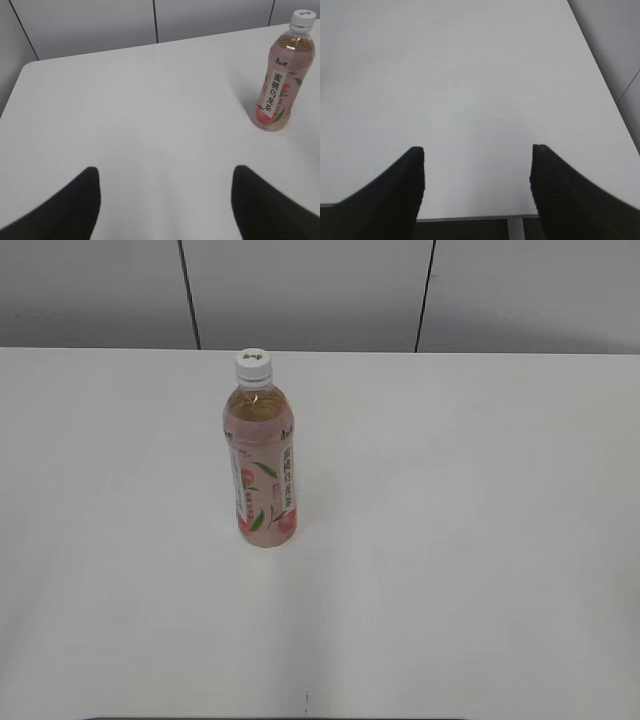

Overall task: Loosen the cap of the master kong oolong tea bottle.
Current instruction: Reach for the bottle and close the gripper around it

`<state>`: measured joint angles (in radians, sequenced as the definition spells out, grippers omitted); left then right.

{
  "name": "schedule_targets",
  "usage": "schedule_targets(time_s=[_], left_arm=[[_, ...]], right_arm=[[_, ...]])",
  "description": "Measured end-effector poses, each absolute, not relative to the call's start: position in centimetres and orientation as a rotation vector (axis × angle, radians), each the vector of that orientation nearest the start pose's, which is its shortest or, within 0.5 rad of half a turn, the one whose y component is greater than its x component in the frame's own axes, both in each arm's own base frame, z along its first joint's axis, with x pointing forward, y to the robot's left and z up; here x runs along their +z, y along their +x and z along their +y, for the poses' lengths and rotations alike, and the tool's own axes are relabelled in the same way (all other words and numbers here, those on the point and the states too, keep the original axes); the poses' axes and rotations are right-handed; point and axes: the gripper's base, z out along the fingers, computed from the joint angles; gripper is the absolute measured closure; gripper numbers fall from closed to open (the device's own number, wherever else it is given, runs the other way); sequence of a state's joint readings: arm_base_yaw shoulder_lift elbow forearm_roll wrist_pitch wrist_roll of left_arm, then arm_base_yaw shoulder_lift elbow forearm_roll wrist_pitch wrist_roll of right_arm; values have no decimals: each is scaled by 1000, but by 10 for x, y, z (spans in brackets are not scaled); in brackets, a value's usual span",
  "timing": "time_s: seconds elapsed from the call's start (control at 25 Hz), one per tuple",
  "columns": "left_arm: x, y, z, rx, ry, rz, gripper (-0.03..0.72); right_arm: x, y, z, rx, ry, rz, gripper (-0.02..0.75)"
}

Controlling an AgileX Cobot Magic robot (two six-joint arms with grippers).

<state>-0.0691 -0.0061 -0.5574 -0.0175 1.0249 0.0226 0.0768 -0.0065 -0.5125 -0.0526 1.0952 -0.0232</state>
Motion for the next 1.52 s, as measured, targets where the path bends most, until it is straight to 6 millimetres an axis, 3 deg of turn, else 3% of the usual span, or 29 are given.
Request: schedule_targets(time_s=[1.52], left_arm=[[296, -12, 0, -51, 90, 1943, 193]], right_arm=[[278, -9, -5, -29, -99, 2057, 234]])
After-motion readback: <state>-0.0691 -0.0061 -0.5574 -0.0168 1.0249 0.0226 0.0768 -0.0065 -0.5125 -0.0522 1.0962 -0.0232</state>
